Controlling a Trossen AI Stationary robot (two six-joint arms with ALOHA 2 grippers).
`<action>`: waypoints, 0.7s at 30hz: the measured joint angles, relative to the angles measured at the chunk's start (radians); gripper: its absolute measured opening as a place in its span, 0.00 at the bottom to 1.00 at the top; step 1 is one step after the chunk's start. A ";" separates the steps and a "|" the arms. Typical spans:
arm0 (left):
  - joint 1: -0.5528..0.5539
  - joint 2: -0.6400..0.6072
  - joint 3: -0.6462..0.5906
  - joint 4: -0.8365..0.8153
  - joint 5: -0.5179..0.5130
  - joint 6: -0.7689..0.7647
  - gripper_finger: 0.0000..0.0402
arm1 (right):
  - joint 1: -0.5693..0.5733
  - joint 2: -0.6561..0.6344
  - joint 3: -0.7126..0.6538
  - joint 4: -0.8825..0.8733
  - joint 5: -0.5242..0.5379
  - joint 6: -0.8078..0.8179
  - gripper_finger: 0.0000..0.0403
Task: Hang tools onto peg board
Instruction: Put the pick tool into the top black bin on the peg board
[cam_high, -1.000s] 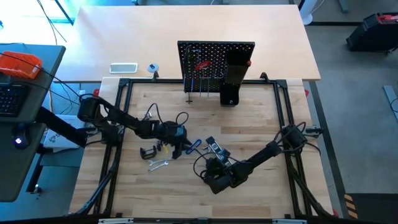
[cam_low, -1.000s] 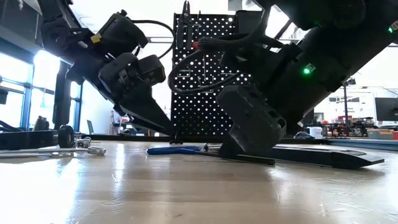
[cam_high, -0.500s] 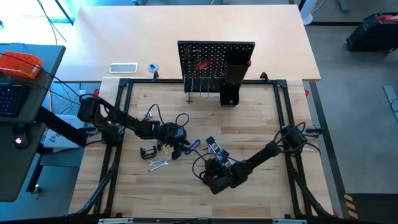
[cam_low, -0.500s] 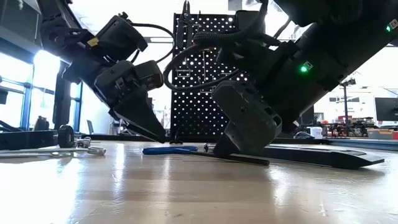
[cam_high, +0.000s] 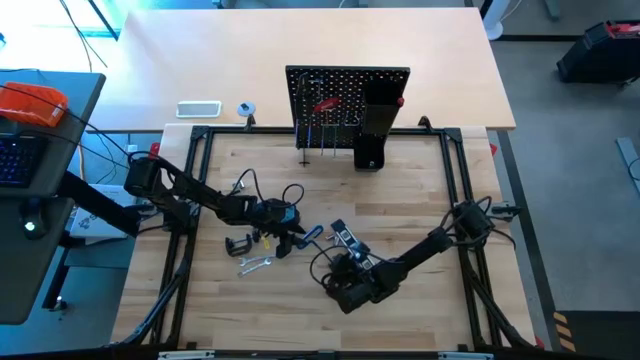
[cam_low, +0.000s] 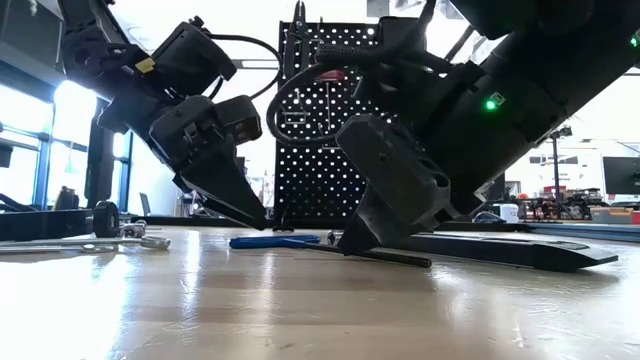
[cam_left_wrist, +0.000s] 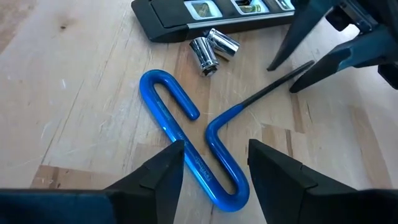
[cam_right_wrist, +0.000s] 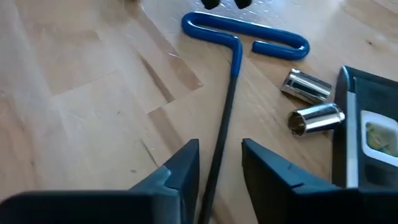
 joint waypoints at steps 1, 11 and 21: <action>0.000 0.000 0.000 0.000 0.000 0.000 0.43 | -0.001 0.000 0.000 -0.005 -0.001 0.012 0.30; -0.001 0.053 0.001 0.021 0.030 -0.024 0.43 | -0.028 -0.004 0.000 0.022 -0.097 -0.028 0.05; -0.011 0.111 0.001 0.114 0.005 -0.077 0.43 | -0.033 -0.003 -0.001 0.033 -0.106 -0.056 0.01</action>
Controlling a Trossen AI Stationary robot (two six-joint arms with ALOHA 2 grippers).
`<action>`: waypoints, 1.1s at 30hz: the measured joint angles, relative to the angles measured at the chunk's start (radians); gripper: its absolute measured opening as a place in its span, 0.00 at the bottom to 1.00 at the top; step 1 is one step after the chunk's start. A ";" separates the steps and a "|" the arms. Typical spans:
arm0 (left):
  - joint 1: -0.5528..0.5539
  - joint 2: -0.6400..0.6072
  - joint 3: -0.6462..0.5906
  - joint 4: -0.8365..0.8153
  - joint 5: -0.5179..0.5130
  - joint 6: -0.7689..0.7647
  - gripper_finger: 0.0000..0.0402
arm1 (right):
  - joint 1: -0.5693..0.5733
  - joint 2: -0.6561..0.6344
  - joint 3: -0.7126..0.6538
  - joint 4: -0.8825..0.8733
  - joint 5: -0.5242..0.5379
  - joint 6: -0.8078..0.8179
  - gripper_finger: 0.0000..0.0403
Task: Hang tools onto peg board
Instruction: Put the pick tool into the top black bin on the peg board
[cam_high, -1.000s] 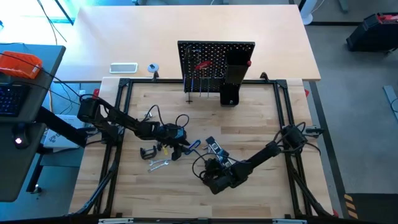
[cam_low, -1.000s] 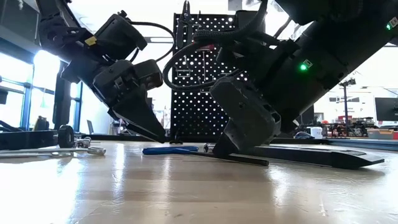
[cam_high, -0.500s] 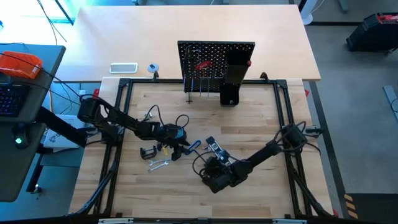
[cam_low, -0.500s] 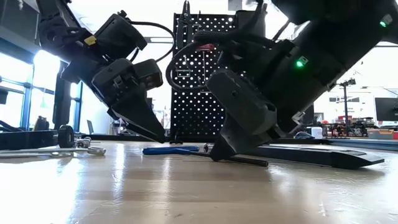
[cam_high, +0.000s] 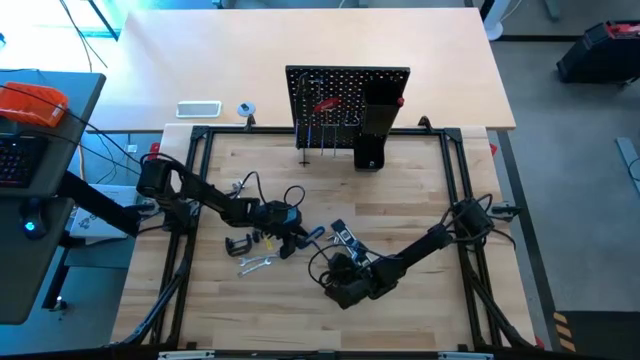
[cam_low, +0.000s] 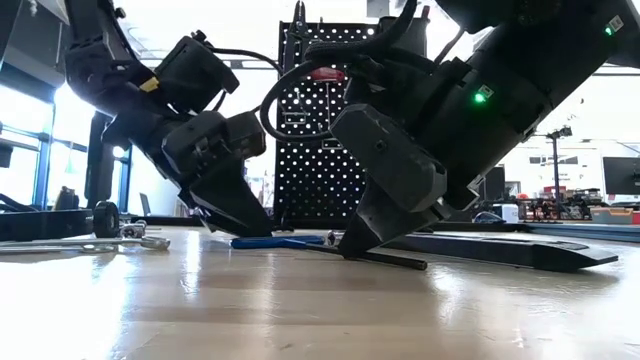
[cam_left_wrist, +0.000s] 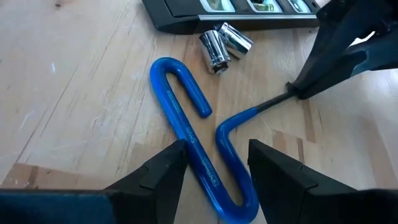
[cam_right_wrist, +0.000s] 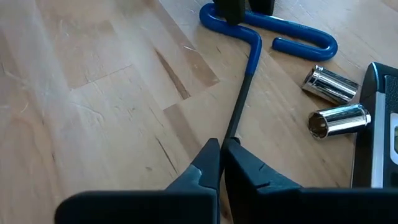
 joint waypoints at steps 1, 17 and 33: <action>0.000 0.000 0.000 0.000 0.000 -0.001 0.43 | 0.000 0.000 0.000 0.001 0.000 -0.005 0.01; 0.016 0.005 0.001 0.031 0.093 -0.077 0.43 | -0.041 0.006 -0.002 0.074 0.008 -0.107 0.00; 0.019 0.003 0.003 0.027 0.142 -0.087 0.43 | 0.002 -0.014 -0.003 0.090 0.054 -0.172 0.00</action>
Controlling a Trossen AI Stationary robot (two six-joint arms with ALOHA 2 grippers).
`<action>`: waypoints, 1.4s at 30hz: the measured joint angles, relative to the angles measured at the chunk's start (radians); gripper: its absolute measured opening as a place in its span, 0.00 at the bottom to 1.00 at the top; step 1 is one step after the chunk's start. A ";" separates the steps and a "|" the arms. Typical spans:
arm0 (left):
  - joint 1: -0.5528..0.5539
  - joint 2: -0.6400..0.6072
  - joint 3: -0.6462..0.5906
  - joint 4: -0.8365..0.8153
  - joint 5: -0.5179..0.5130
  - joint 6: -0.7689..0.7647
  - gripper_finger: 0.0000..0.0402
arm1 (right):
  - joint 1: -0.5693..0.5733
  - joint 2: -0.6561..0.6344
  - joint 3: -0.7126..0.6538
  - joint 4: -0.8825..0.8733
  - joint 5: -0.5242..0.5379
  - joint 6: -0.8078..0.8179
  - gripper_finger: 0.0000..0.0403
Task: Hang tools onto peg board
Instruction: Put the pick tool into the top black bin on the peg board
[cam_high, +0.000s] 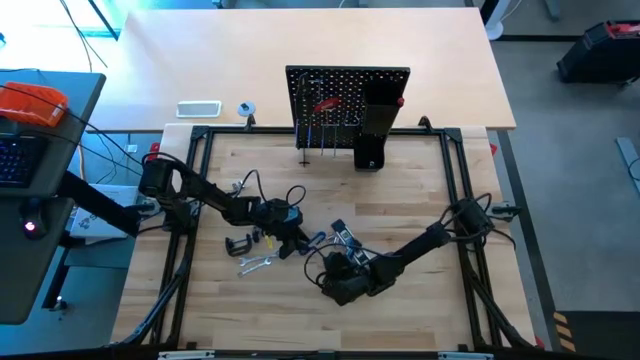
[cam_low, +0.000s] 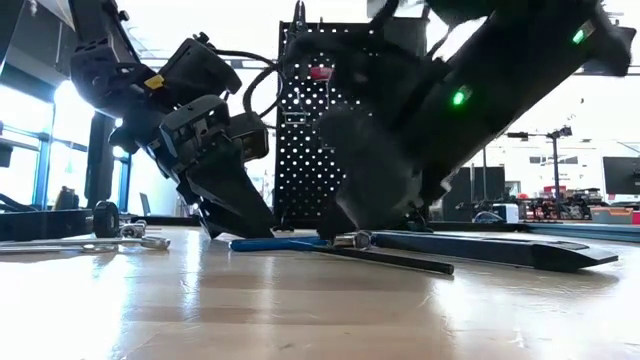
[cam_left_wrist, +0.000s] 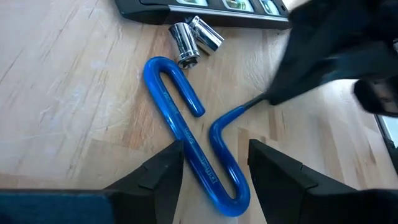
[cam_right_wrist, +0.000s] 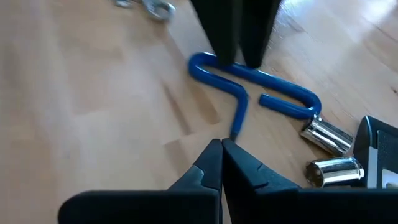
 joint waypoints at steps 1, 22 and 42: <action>0.000 0.000 0.000 0.000 -0.001 -0.001 0.43 | 0.010 -0.008 0.000 0.000 0.002 -0.001 0.00; 0.001 -0.001 -0.001 -0.007 -0.004 -0.009 0.42 | 0.128 -0.097 0.002 -0.283 -0.178 0.270 0.24; 0.003 0.001 0.029 -0.042 -0.013 -0.037 0.42 | 0.049 -0.012 0.006 -0.168 -0.253 0.142 0.01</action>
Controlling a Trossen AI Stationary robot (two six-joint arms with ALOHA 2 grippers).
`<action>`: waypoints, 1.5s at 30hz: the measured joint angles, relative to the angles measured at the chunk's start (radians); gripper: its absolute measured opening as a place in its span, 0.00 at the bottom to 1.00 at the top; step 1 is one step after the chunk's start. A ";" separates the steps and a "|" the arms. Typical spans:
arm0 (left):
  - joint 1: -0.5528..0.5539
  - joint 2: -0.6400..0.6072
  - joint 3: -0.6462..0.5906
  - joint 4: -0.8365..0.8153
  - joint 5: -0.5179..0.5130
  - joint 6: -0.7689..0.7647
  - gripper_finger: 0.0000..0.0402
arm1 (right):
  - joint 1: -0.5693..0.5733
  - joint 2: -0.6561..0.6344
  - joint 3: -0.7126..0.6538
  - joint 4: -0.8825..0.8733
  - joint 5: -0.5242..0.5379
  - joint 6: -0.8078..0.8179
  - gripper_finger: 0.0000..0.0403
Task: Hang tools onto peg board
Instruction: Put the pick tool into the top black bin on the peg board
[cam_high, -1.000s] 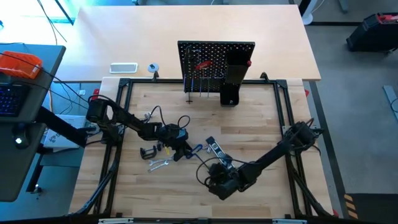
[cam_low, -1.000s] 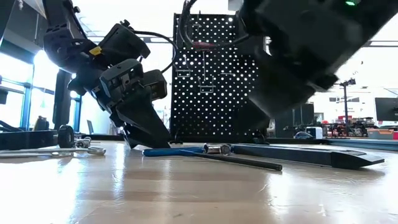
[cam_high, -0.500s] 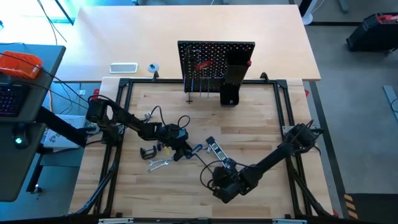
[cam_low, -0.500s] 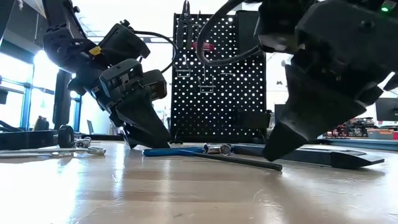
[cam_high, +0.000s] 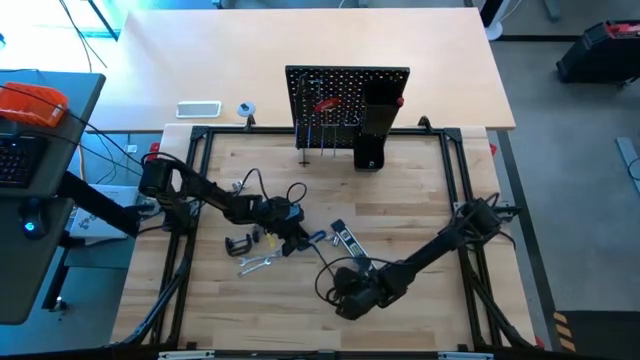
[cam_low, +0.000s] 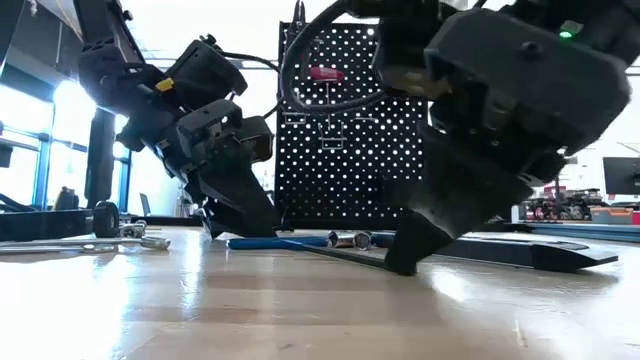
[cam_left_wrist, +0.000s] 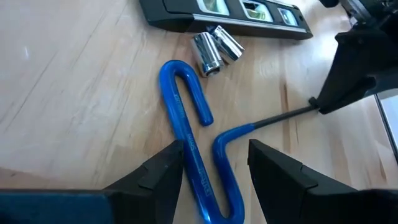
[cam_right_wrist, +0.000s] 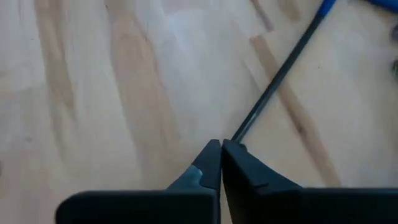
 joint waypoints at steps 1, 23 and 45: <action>0.000 0.001 0.005 -0.007 0.002 -0.001 0.42 | -0.008 0.002 0.000 0.005 0.010 -0.009 0.00; 0.022 -0.002 0.020 -0.034 0.071 -0.049 0.42 | -0.010 0.018 0.022 0.041 0.128 -0.104 0.00; 0.026 -0.025 0.016 -0.031 0.086 -0.009 0.42 | 0.130 0.020 0.247 -0.380 0.071 0.089 0.26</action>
